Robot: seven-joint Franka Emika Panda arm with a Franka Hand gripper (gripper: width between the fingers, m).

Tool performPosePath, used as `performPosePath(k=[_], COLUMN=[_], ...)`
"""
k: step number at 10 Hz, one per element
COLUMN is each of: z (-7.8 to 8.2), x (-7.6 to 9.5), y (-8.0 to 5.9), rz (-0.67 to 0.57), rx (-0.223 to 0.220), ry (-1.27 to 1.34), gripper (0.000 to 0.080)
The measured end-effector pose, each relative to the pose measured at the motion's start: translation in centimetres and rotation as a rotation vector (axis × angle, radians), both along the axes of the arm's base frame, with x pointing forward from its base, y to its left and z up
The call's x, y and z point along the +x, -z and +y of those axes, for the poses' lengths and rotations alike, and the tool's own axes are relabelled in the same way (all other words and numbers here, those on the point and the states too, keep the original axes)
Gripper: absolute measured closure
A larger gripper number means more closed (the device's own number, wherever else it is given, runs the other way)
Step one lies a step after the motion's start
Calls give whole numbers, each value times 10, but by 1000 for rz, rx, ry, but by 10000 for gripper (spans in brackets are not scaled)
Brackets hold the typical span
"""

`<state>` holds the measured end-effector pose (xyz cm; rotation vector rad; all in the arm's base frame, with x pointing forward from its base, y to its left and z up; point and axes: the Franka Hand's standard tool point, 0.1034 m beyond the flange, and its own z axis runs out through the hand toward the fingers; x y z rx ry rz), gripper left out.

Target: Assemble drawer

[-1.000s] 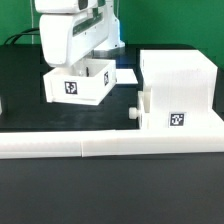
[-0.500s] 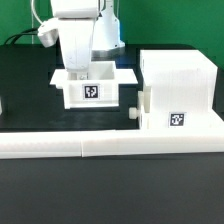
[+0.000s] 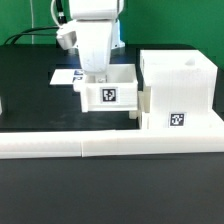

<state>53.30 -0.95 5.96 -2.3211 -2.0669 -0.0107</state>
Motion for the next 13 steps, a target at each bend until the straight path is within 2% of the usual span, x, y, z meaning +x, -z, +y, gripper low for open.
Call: performPosePath(k=[6, 13], z=[3, 8], x=[-3, 1], y=[5, 4], rz=[6, 5], rx=[1, -4], ry=[-5, -26], gripper=[757, 757])
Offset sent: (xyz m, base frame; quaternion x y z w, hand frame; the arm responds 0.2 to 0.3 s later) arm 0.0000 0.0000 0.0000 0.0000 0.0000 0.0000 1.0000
